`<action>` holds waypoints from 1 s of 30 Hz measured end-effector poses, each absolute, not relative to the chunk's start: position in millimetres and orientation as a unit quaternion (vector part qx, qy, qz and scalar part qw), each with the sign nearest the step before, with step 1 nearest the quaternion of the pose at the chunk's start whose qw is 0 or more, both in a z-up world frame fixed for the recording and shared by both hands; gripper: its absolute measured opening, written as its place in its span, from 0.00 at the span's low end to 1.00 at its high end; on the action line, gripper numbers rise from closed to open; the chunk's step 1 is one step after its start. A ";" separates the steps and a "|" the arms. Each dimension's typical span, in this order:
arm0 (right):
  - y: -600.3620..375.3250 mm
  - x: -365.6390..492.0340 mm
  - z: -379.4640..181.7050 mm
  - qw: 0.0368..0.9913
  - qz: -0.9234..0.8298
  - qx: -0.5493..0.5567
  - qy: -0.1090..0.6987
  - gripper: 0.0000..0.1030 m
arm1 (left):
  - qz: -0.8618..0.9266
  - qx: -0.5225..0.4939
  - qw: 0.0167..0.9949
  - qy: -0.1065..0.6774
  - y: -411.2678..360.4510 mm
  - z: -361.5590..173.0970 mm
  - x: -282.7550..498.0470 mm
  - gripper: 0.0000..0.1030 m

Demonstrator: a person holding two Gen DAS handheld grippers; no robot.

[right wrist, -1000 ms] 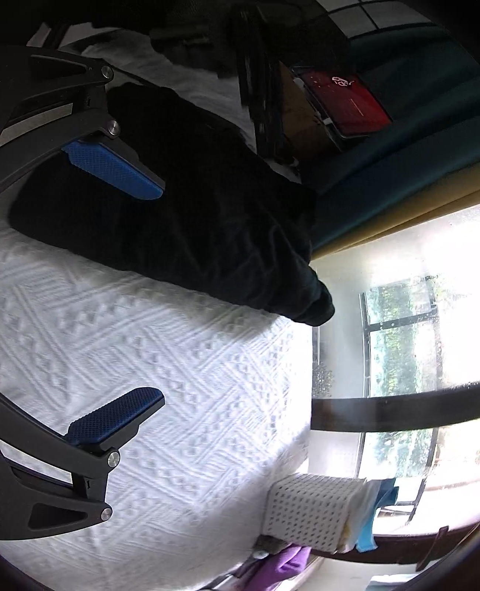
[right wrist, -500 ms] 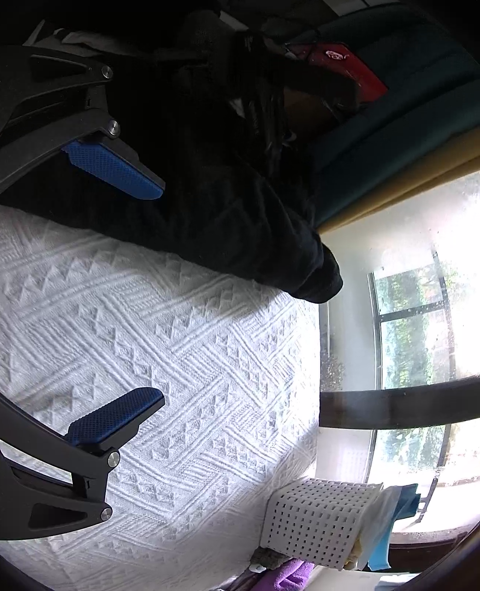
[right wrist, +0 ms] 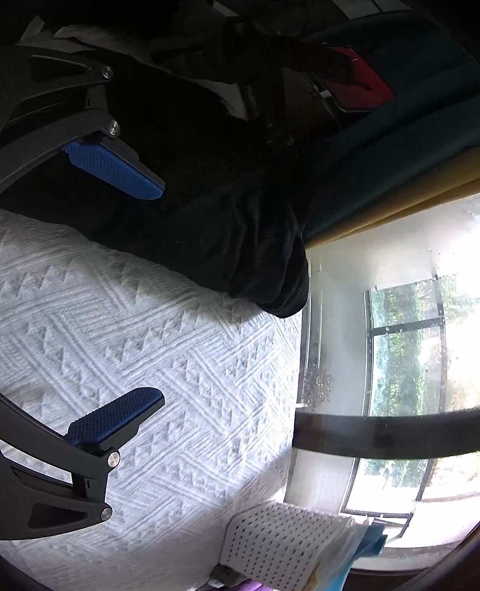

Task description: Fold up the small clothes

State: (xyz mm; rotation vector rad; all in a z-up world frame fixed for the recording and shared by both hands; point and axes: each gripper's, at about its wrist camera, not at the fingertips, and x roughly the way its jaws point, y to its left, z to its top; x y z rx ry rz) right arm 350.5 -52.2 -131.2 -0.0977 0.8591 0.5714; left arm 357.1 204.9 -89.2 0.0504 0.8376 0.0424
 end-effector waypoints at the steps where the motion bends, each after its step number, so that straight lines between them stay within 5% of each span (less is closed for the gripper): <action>1: -48.7 354.5 -134.1 0.867 0.273 -0.043 0.415 0.99 | 0.021 0.019 0.911 0.411 203.9 -91.6 356.6 0.08; 6: -37.0 361.2 -139.6 0.863 0.272 -0.046 0.422 0.99 | 0.015 -0.022 0.905 0.424 217.1 -79.5 353.8 0.15; 11: -36.5 361.0 -137.8 0.868 0.261 -0.047 0.420 0.99 | 0.003 -0.065 0.914 0.400 215.1 -58.0 328.0 0.56; 30: -37.3 317.1 -148.0 0.867 0.243 -0.059 0.430 0.99 | 0.025 -0.036 0.892 0.451 206.5 -110.3 277.0 0.59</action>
